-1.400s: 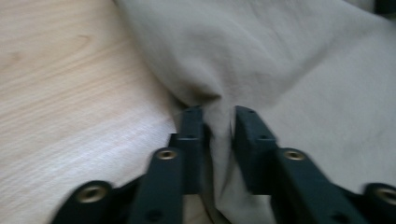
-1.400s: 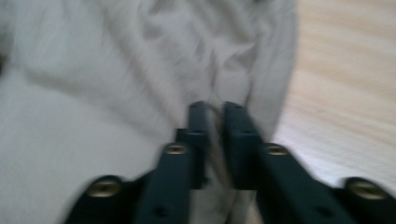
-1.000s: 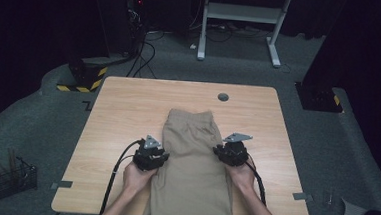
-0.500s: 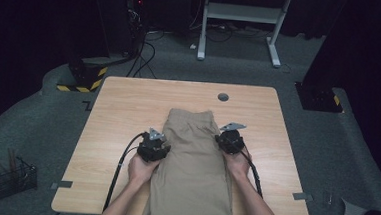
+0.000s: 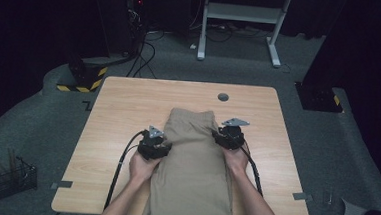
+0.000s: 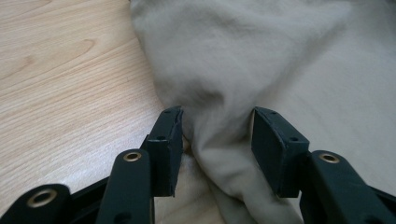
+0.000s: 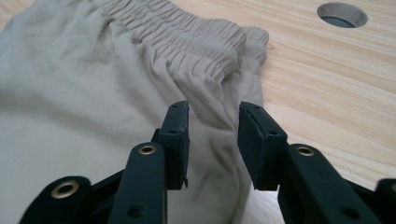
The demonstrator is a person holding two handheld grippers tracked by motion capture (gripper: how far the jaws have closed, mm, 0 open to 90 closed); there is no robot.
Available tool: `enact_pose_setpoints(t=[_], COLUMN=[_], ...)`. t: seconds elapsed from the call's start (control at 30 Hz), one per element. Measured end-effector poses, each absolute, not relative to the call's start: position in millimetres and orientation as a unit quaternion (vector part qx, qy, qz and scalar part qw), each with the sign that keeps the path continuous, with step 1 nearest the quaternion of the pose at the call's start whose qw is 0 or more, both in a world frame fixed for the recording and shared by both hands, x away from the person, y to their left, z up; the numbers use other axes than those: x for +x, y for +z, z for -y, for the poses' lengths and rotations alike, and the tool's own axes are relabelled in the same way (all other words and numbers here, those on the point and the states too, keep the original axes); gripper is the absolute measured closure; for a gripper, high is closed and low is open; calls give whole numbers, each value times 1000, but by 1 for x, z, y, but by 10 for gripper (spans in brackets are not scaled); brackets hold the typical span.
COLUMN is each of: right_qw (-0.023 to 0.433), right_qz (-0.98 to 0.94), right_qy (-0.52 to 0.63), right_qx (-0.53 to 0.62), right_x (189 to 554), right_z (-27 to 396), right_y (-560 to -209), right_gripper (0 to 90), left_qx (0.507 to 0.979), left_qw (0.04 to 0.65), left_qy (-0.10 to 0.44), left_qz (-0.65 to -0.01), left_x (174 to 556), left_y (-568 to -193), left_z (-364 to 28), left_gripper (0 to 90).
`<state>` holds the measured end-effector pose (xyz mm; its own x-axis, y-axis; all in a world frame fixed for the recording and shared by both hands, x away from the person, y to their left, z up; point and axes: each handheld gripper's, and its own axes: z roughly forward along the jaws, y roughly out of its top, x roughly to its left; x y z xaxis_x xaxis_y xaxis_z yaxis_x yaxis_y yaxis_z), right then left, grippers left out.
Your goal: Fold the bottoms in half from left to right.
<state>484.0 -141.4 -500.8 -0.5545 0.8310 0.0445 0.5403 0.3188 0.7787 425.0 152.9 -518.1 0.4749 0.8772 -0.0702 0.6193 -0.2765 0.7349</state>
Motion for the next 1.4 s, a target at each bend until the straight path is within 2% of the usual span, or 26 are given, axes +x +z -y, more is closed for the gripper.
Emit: enact_pose_setpoints(t=[0.03,0.17,0.23,0.37,0.43,0.57,0.67,0.73,0.87,0.93,1.07,1.13,1.2,1.3,1.33,1.4], right_qw=[181,141,137,138,132,139,141,131,128,147,186,206,199,164,158,163], right_qz=[-789,-808,-815,-834,-840,-823,-812,-815,-826,-825,-813,-816,-818,-818,-814,-807], right_qy=[391,363,362,355,354,379,391,387,368,368,379,364,349,341,346,357], right_qx=[437,443,430,399,389,399,409,412,407,403,401,399,411,433,439,441], right_x=[486,491,482,456,447,445,456,465,475,475,478,483,492,500,500,494], right_z=[141,143,143,143,145,149,146,140,135,135,138,136,137,139,141,144], right_y=[-503,-518,-518,-517,-516,-507,-502,-504,-512,-505,-487,-487,-498,-516,-514,-507], right_gripper=[676,889,899,899,888,703,654,682,868,885,886,886,884,824,754,677], left_qx=[779,787,796,812,813,780,767,765,771,776,790,789,788,784,784,784], left_qw=[362,354,351,349,349,384,392,391,377,365,345,348,347,346,345,343], left_qy=[176,180,181,167,157,175,173,164,160,157,191,190,190,184,180,186], left_qz=[-481,-472,-458,-437,-438,-462,-477,-485,-487,-489,-469,-470,-472,-482,-484,-482], left_x=[426,419,408,380,376,389,404,411,415,416,414,414,416,418,418,415], left_y=[-520,-520,-519,-517,-515,-506,-505,-508,-516,-520,-520,-521,-521,-520,-519,-516], left_z=[-153,-150,-147,-147,-149,-156,-157,-156,-153,-152,-148,-149,-150,-153,-154,-156], left_gripper=[533,571,591,612,591,472,438,423,416,424,451,449,441,411,396,379])
